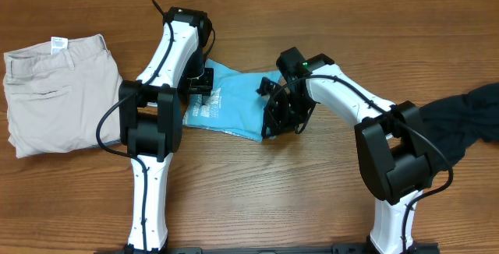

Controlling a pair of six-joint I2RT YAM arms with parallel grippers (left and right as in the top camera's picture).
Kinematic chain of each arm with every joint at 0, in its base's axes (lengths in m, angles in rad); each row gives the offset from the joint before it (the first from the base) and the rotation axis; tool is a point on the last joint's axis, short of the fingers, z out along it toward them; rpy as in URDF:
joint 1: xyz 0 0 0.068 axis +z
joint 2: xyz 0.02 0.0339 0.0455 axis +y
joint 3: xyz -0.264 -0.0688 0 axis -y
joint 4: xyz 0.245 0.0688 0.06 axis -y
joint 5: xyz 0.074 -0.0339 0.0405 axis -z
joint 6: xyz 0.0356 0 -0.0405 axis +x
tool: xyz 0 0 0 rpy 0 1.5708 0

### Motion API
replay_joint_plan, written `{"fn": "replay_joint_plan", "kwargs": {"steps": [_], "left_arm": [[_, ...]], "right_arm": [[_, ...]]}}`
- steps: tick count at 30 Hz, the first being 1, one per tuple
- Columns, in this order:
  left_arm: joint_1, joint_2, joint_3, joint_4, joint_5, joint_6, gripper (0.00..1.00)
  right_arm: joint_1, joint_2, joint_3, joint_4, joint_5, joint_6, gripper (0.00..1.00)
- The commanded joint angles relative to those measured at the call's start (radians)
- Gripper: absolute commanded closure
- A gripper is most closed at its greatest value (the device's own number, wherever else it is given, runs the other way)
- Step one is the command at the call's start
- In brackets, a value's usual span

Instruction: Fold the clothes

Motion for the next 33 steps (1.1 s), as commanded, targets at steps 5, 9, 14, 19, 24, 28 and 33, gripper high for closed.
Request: {"fn": "replay_joint_plan", "kwargs": {"steps": [5, 9, 14, 19, 24, 28, 33], "left_arm": [[0.004, 0.016, -0.007, -0.092, 0.111, 0.037, 0.52], [0.007, 0.016, -0.007, -0.119, 0.073, 0.046, 0.52], [0.019, 0.016, -0.007, -0.128, 0.056, 0.043, 0.52], [0.020, 0.016, -0.008, -0.148, -0.012, 0.012, 0.55], [0.020, 0.016, -0.008, -0.132, -0.101, -0.064, 0.56], [0.017, 0.016, -0.008, -0.081, -0.067, -0.076, 0.67], [0.015, 0.016, -0.008, -0.049, -0.021, -0.068, 0.80]], "right_arm": [[0.002, -0.078, 0.058, -0.043, -0.148, -0.118, 0.71], [0.002, -0.071, 0.043, -0.012, -0.015, -0.108, 0.65], [0.002, -0.068, 0.011, 0.003, 0.142, -0.083, 0.64], [-0.006, -0.068, 0.000, 0.014, 0.375, 0.056, 0.65], [-0.024, -0.069, 0.001, 0.029, 0.514, 0.179, 0.67], [-0.053, -0.070, 0.001, 0.043, 0.531, 0.212, 0.70], [-0.094, -0.074, 0.001, 0.043, 0.531, 0.228, 0.70]]}}
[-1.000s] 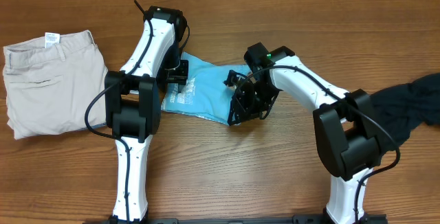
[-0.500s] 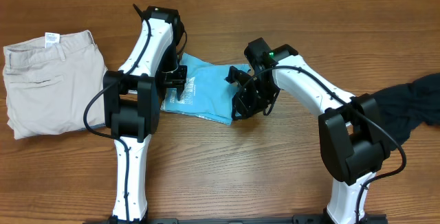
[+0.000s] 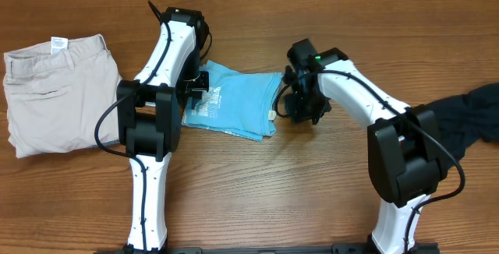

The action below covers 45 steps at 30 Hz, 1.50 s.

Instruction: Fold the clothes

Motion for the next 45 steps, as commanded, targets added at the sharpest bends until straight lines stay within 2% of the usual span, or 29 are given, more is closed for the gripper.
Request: {"fn": "replay_joint_plan", "kwargs": {"steps": [1, 6, 11, 19, 26, 30, 33, 36, 37, 38, 39, 41, 45], "left_arm": [[0.002, 0.016, -0.004, 0.012, 0.020, -0.012, 0.80], [0.007, 0.016, -0.004, 0.029, 0.020, -0.002, 0.82], [0.011, 0.016, -0.004, 0.056, 0.036, 0.007, 0.96], [0.019, 0.016, -0.002, 0.123, 0.056, 0.043, 0.96], [0.068, 0.016, 0.054, 0.351, 0.072, 0.039, 0.96], [0.091, 0.016, 0.133, 0.439, 0.170, 0.035, 0.95], [0.107, 0.016, 0.236, 0.447, 0.255, 0.035, 0.62], [0.117, 0.016, 0.340, 0.344, 0.278, 0.035, 0.40], [0.118, 0.016, 0.374, 0.279, 0.280, 0.035, 0.36], [0.117, 0.016, 0.400, 0.210, 0.283, 0.035, 0.36], [0.116, 0.016, 0.428, 0.069, 0.304, 0.035, 0.33], [0.108, 0.016, 0.426, -0.056, 0.308, 0.042, 0.33], [0.091, 0.017, 0.379, -0.088, 0.341, 0.048, 0.37]], "right_arm": [[-0.035, -0.035, -0.002, 0.002, 0.032, 0.035, 0.70], [-0.072, -0.035, -0.002, -0.004, 0.031, 0.035, 0.70], [-0.082, -0.035, -0.002, -0.004, 0.021, 0.035, 0.70], [-0.082, -0.035, -0.002, -0.004, 0.020, 0.035, 0.70], [-0.082, -0.035, -0.002, -0.004, 0.020, 0.035, 0.70], [-0.082, -0.035, -0.002, -0.004, 0.020, 0.035, 0.70], [-0.082, -0.035, -0.002, -0.004, 0.020, 0.035, 0.69], [-0.082, -0.035, -0.002, -0.005, 0.020, 0.035, 0.69], [-0.082, -0.035, -0.002, -0.005, 0.021, 0.035, 0.70], [-0.082, -0.035, -0.002, -0.004, 0.020, 0.035, 0.69], [-0.082, -0.035, -0.002, -0.001, 0.020, 0.035, 0.69], [-0.082, -0.035, -0.002, 0.002, 0.021, 0.034, 0.69], [-0.083, -0.035, -0.002, 0.002, 0.022, 0.023, 0.69]]}}
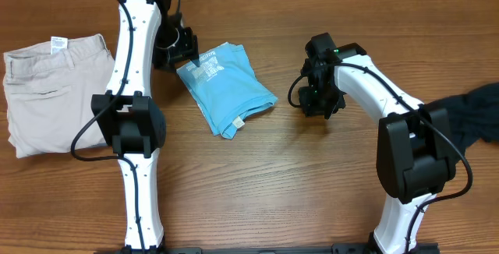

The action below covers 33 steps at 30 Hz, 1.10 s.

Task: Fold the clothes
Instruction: 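Grasp the folded light-blue T-shirt's edge with the left gripper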

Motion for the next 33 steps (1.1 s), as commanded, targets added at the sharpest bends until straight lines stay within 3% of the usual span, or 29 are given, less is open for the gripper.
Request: {"fn": "replay_joint_plan", "kwargs": {"steps": [1, 5, 15, 23, 27, 33], "left_arm": [[-0.024, 0.004, -0.032, -0.006, 0.073, 0.005, 0.38], [-0.057, 0.000, -0.076, -0.006, 0.085, -0.022, 0.44], [-0.153, -0.150, -0.114, -0.006, -0.100, -0.089, 0.44], [-0.166, -0.391, -0.423, 0.003, -0.215, -0.135, 0.43], [-0.166, -0.504, -0.632, 0.129, -0.232, -0.162, 0.41], [-0.165, -0.620, -0.972, 0.474, -0.172, -0.175, 0.39]], "right_arm": [[-0.003, -0.035, -0.002, 0.000, 0.000, -0.006, 0.69], [-0.020, -0.035, -0.002, -0.011, -0.002, -0.006, 0.69], [-0.088, -0.035, -0.002, -0.027, -0.002, -0.006, 0.69], [-0.104, -0.035, -0.002, -0.042, -0.002, -0.006, 0.69], [-0.104, -0.035, -0.002, -0.042, -0.002, -0.006, 0.68], [-0.104, -0.035, -0.002, -0.042, -0.002, -0.006, 0.68]]}}
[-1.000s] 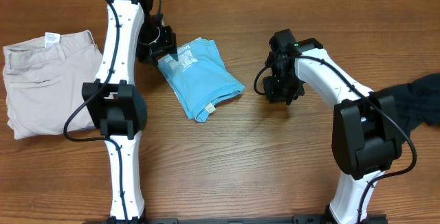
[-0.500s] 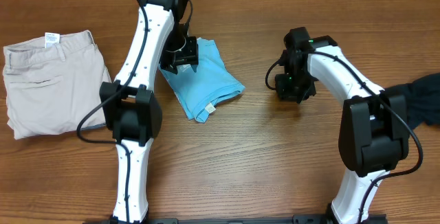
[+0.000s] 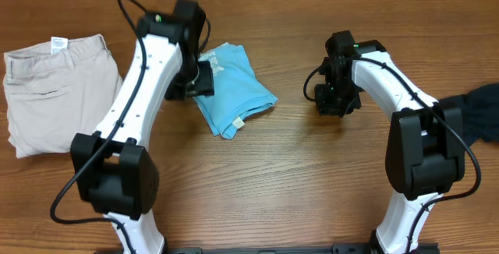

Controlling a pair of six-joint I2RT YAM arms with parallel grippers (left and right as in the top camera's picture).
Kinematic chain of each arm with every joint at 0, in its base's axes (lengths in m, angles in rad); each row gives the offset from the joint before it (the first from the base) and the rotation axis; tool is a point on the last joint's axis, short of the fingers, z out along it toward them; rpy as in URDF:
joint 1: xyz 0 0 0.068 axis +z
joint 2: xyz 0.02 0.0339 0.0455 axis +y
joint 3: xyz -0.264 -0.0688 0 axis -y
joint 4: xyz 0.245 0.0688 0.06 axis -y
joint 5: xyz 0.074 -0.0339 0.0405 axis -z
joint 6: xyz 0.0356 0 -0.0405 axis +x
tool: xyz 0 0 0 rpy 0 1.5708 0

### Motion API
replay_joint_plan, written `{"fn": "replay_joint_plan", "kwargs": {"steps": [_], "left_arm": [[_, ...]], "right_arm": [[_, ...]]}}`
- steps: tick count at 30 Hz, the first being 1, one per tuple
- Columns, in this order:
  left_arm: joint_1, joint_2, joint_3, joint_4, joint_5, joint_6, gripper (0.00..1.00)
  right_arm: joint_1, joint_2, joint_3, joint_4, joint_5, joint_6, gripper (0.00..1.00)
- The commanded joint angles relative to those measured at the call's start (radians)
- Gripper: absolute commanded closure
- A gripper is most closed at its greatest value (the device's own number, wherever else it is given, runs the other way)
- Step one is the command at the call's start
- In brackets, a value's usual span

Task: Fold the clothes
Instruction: 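Grasp the folded light-blue T-shirt's edge with the left gripper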

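A light blue shirt (image 3: 234,86) lies folded into a slanted packet at the middle of the table. My left gripper (image 3: 199,80) sits at its left edge, pointing down, and its fingers look open with no cloth lifted. Well to the right of the shirt, my right gripper (image 3: 334,100) stands apart from it over bare wood, open and holding nothing. Folded beige trousers (image 3: 54,90) rest at the far left. A dark garment (image 3: 477,110) lies crumpled at the right edge, partly behind the right arm.
The wooden table (image 3: 257,184) runs on towards the front. The left arm (image 3: 140,90) slants between the trousers and the shirt. The right arm (image 3: 390,75) reaches in from the right, next to the dark garment.
The left gripper went from the shirt's upper left corner down to its left edge, and the arm now slants lower. The right gripper shifted a little further right. The shirt stayed put.
First both grippers were at the blue shirt, left at its left side and right at its right edge. Then the right gripper was off it. Later the shirt lay turned and shifted left with the left gripper at its corner. Now it lies still.
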Motion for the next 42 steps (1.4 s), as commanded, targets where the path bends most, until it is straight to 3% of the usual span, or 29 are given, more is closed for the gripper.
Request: {"fn": "replay_joint_plan", "kwargs": {"steps": [1, 10, 18, 20, 30, 33, 36, 42], "left_arm": [[0.003, -0.056, -0.188, 0.171, 0.044, -0.032, 0.39], [0.014, -0.056, -0.508, 0.669, 0.237, -0.129, 0.38], [0.017, -0.056, -0.571, 0.706, 0.175, -0.211, 0.36], [0.018, -0.056, -0.588, 0.720, 0.159, -0.235, 0.31], [0.017, -0.056, -0.623, 0.834, 0.197, -0.236, 0.31], [0.017, -0.056, -0.623, 0.865, 0.207, -0.233, 0.41], [0.017, -0.056, -0.623, 0.866, 0.207, -0.233, 0.60], [0.018, -0.056, -0.623, 0.824, 0.202, -0.206, 0.87]], "right_arm": [[-0.003, -0.035, -0.002, 0.000, -0.001, -0.003, 0.68], [-0.003, -0.035, -0.002, 0.001, -0.001, -0.003, 0.68], [-0.003, -0.035, -0.002, 0.001, -0.001, -0.003, 0.68], [-0.003, -0.035, -0.002, 0.001, -0.001, -0.003, 0.68], [-0.003, -0.035, -0.002, 0.001, -0.002, -0.003, 0.68], [-0.003, -0.035, -0.002, -0.003, -0.002, -0.003, 0.68], [-0.003, -0.035, -0.002, -0.004, -0.002, -0.003, 0.68], [-0.003, -0.035, -0.002, -0.004, -0.002, -0.003, 0.68]]}}
